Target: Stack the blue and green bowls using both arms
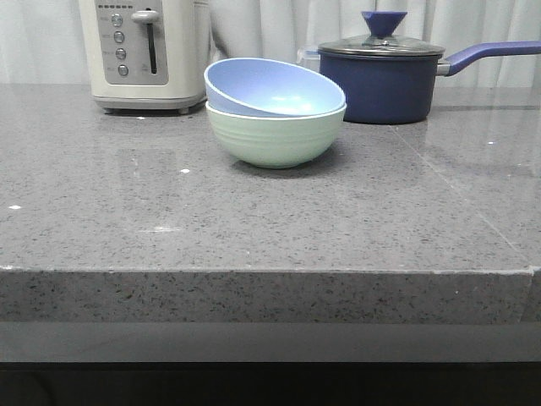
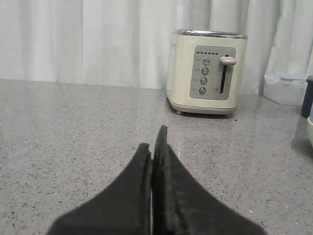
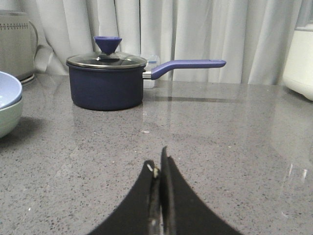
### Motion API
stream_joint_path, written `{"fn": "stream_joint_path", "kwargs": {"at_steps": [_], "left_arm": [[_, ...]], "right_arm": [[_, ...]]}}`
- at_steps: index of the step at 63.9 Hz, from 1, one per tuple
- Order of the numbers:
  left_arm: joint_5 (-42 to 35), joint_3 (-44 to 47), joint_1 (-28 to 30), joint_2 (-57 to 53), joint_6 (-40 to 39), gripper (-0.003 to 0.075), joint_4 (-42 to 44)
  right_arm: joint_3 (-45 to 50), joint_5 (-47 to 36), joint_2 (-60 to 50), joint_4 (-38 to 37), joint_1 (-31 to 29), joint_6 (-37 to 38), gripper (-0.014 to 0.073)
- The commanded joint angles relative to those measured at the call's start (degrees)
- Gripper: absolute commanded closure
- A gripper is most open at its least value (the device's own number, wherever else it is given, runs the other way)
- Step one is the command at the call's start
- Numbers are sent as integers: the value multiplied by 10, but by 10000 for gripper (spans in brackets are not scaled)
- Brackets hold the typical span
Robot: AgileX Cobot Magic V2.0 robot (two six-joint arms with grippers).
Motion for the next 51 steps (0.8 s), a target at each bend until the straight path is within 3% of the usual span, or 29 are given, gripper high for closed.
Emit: {"fn": "stream_joint_path", "kwargs": {"at_steps": [1, 51], "left_arm": [[-44, 2, -4, -9, 0, 740, -5], [-44, 2, -4, -9, 0, 740, -5]], "right_arm": [[-10, -53, -12, -4, -5, -5, 650], [-10, -10, -12, 3, -18, -3, 650]]}}
